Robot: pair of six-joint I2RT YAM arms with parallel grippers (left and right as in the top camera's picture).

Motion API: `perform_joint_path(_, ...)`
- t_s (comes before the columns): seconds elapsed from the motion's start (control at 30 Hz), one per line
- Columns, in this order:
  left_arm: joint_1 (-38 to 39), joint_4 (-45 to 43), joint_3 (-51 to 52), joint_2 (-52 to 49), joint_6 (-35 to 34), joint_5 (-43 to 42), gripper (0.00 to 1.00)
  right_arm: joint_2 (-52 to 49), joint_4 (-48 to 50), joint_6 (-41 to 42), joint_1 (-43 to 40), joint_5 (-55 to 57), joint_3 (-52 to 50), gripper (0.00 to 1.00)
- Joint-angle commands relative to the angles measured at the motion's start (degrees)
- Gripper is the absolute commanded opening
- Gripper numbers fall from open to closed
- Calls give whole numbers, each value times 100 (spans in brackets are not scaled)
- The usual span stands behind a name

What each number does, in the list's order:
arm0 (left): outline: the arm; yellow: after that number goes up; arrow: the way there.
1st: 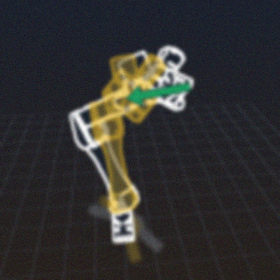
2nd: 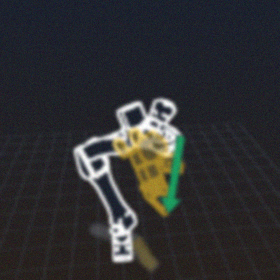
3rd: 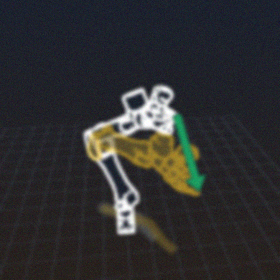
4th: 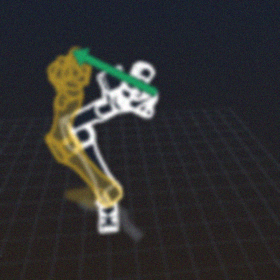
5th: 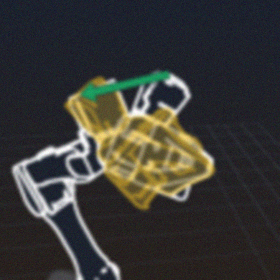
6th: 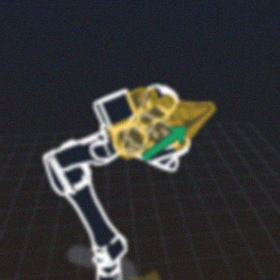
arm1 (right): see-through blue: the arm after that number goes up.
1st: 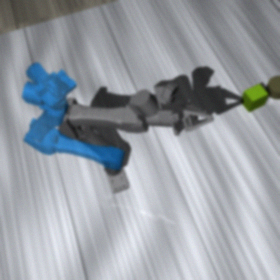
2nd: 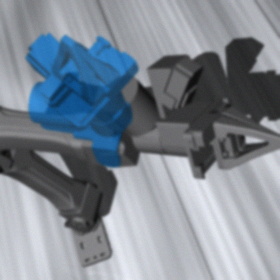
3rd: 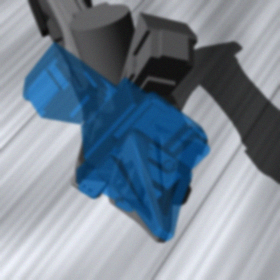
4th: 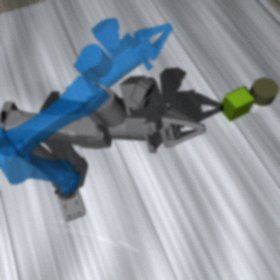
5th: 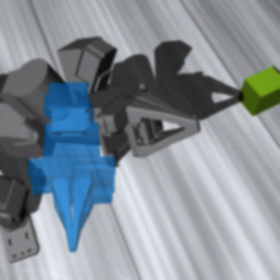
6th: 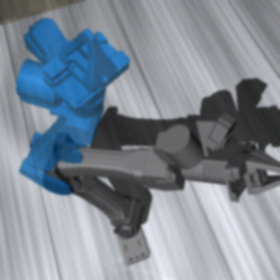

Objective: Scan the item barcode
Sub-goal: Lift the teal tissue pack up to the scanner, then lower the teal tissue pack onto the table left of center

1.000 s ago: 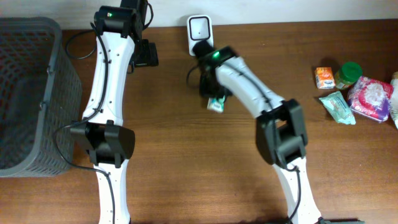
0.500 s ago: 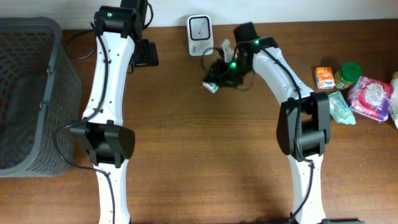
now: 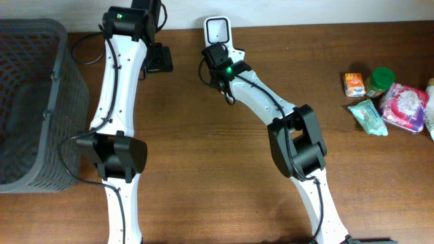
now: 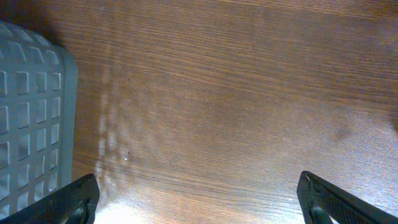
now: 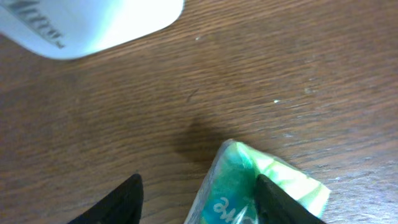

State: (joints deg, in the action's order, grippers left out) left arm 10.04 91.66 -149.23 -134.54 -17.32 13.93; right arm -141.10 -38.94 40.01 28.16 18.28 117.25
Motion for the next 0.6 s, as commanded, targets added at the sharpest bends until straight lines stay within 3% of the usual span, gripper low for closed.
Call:
perform_joint_path(0.0, 2, -4, -48, -15, 66, -22, 99, -170, -328, 98, -4, 46, 72, 35)
perform_joint_path(0.07, 0, -4, -50, -13, 66, -20, 99, -79, -933, 101, -4, 20, 72, 19)
perform_joint_path(0.27, 2, -4, -48, -13, 66, -22, 99, 225, -2846, 92, -4, 22, 72, 11)
perform_joint_path(0.4, 2, -4, -48, -13, 66, -20, 99, 638, -3447, -129, -4, -101, 103, 28)
perform_joint_path(0.47, 0, -4, -48, -13, 66, -22, 99, 868, -3458, -400, -4, -654, 111, 61)
perform_joint_path(0.57, 0, -4, -48, -15, 66, -20, 99, 793, -3541, -203, 7, -848, 66, 61)
